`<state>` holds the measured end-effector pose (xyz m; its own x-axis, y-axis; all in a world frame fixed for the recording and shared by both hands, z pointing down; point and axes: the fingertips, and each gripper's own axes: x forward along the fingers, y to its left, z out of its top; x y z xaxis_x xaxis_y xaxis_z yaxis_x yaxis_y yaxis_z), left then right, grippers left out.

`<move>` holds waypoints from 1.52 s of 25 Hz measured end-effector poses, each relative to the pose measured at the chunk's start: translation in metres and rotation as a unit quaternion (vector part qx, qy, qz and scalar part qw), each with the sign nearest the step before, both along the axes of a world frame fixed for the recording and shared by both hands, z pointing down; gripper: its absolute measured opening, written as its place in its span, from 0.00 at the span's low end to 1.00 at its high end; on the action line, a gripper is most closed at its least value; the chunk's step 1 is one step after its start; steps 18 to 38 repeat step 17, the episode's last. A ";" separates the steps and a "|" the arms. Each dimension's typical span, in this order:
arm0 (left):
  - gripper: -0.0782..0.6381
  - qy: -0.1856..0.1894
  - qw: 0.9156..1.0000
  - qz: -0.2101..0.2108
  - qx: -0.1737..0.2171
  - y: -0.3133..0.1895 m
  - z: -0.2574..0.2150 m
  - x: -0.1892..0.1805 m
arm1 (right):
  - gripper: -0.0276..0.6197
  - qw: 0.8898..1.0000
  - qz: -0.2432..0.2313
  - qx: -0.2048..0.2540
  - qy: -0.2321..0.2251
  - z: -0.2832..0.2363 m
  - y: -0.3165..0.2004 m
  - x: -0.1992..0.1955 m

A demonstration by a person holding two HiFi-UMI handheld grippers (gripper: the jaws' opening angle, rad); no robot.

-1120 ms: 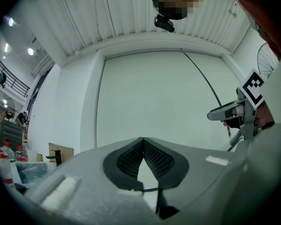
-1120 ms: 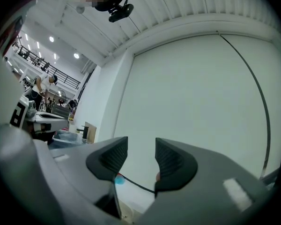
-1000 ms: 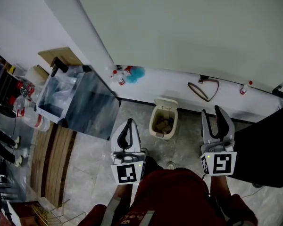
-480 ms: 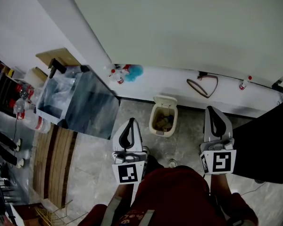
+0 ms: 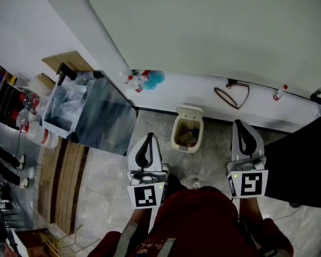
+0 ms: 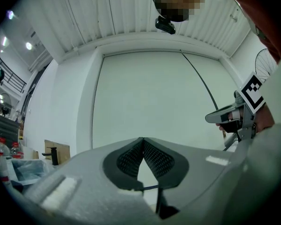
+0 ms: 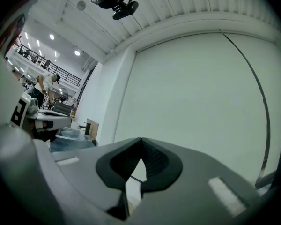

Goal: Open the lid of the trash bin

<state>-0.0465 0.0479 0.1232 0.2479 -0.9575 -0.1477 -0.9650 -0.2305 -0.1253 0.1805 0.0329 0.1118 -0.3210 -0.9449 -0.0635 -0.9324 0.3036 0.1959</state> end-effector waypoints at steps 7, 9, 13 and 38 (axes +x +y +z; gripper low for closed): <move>0.12 0.006 1.000 0.001 -0.001 0.003 0.003 -0.005 | 0.04 1.000 -0.004 -0.001 0.002 -0.002 0.004 -0.008; 0.12 0.009 1.000 0.002 -0.004 0.003 0.005 -0.006 | 0.04 1.000 -0.003 -0.005 -0.002 -0.002 0.004 -0.010; 0.12 0.011 1.000 0.002 -0.007 0.003 0.008 -0.007 | 0.04 1.000 -0.002 -0.003 0.013 0.000 0.006 -0.008; 0.12 0.014 1.000 0.000 -0.008 0.003 0.009 -0.009 | 0.04 1.000 0.003 -0.005 0.012 0.002 0.006 -0.004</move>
